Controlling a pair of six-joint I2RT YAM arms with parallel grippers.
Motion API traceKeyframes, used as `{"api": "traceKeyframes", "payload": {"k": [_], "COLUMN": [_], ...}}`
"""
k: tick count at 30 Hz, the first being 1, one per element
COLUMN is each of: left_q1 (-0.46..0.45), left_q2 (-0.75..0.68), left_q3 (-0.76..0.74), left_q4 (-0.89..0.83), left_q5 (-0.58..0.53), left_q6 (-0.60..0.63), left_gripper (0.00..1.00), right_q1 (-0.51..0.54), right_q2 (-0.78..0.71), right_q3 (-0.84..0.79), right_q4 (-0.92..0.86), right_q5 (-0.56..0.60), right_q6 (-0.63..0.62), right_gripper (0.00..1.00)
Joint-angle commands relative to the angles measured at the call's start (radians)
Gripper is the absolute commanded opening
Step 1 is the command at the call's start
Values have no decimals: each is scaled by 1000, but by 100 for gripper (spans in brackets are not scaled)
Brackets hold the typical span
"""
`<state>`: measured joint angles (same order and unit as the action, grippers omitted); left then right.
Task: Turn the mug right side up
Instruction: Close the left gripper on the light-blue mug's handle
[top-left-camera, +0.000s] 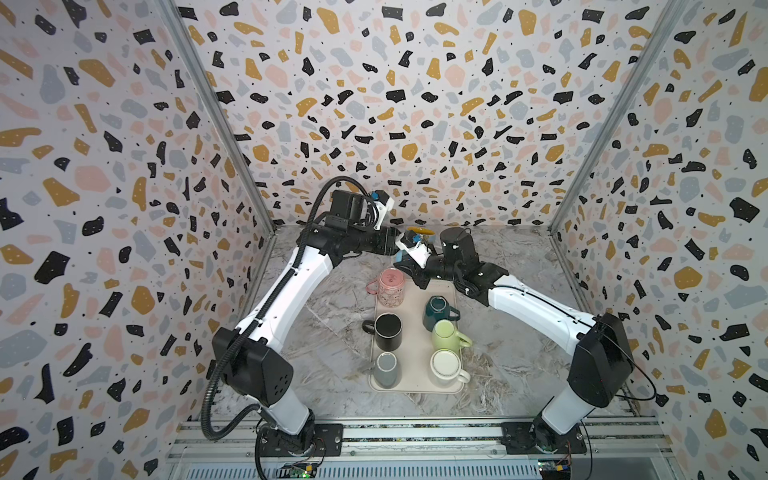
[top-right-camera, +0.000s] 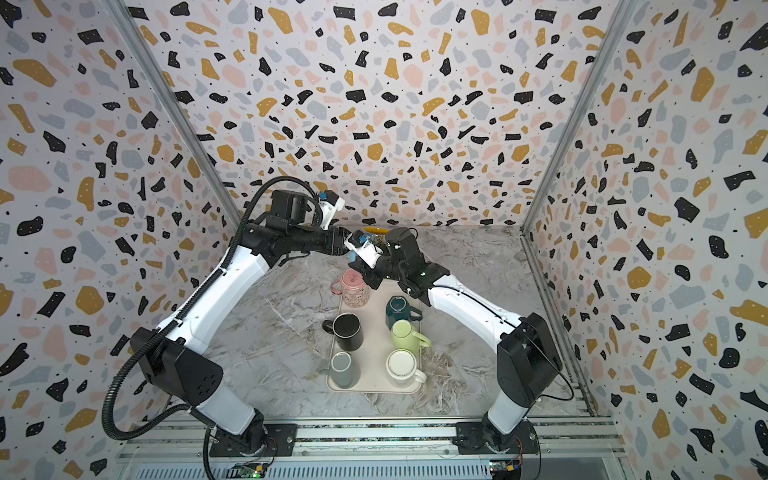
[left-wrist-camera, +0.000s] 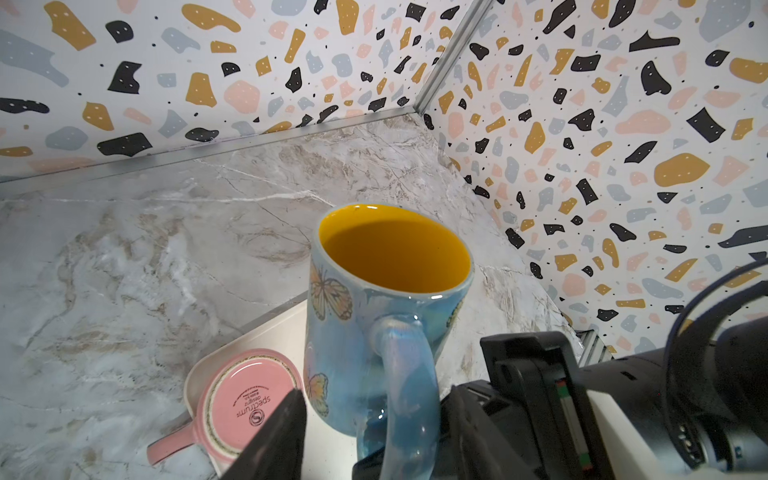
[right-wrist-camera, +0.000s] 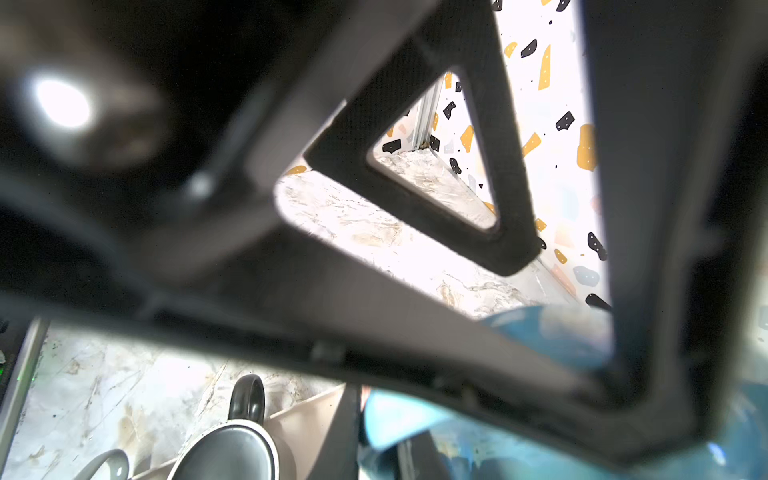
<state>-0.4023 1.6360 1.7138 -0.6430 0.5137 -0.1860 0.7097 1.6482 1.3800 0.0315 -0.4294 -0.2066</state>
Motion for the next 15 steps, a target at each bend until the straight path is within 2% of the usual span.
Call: {"api": "traceKeyframes", "payload": {"k": [1, 8, 11, 15], "left_q1": [-52, -52, -52, -52], "left_q2": [-18, -34, -28, -19], "left_q3": [-50, -90, -74, -45], "left_q4": [20, 101, 88, 21], "left_q5": [42, 49, 42, 8], "left_q6": [-15, -63, -59, -24], "left_gripper": [55, 56, 55, 50], "right_q1": [14, 16, 22, 22], "right_q2": [-83, -79, -75, -74], "right_q3": [68, 81, 85, 87], "right_q4": [225, 200, 185, 176], "right_q5": [-43, -60, -46, -34], "right_q6": [-2, -5, -23, -38], "right_gripper": [0, 0, 0, 0]}}
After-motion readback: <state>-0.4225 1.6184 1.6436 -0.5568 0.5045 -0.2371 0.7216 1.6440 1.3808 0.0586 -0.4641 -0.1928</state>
